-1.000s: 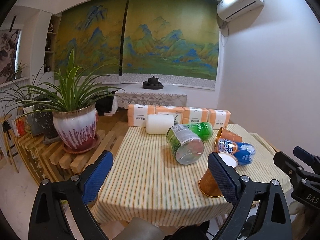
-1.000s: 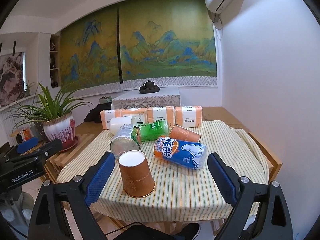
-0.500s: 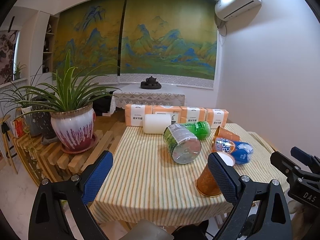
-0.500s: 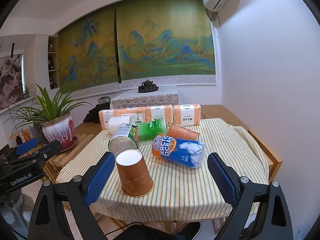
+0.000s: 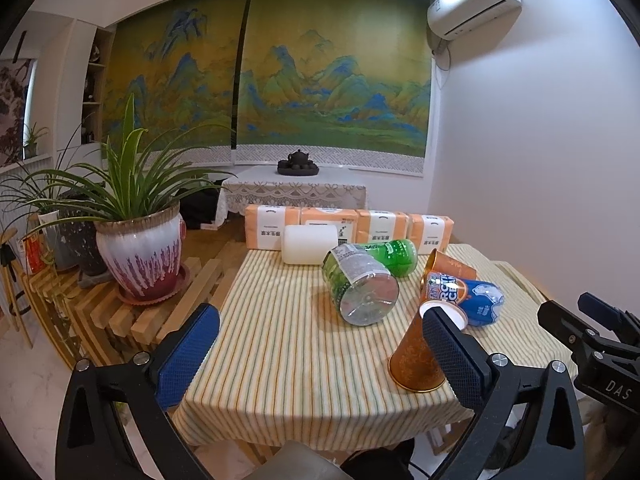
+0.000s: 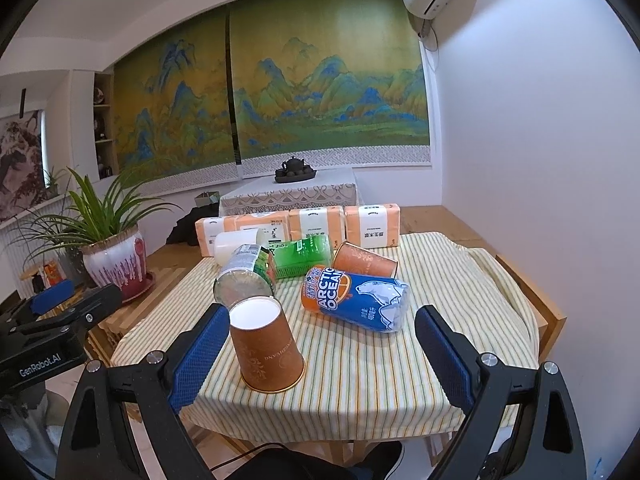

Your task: Flip cup upside down

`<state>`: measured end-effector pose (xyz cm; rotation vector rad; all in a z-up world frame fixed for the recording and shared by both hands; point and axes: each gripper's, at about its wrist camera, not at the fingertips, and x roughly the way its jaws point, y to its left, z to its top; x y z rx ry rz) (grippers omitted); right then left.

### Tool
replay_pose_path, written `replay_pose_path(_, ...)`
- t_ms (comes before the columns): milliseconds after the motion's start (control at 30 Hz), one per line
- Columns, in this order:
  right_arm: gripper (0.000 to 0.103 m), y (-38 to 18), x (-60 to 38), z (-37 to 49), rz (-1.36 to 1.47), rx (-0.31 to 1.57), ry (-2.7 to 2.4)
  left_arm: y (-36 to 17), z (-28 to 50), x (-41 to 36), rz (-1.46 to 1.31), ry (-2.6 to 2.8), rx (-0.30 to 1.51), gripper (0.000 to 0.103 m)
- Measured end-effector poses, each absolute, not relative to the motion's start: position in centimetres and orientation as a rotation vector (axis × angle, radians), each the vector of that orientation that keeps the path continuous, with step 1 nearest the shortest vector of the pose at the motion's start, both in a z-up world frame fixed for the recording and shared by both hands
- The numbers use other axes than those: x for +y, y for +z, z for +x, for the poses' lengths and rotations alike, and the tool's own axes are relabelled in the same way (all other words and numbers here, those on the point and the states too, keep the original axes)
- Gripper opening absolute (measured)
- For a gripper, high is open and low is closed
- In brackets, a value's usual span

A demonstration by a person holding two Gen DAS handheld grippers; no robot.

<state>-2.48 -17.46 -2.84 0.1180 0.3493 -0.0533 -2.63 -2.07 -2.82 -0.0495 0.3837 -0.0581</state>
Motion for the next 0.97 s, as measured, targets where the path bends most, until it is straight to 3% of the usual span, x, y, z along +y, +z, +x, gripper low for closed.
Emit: replay_pose_path(967,0.092,-3.48,-17.87,-2.19,0.144,0.365,-0.054,-3.22,-2.13,-2.02,-0.046,-0.046,0.392,0.103)
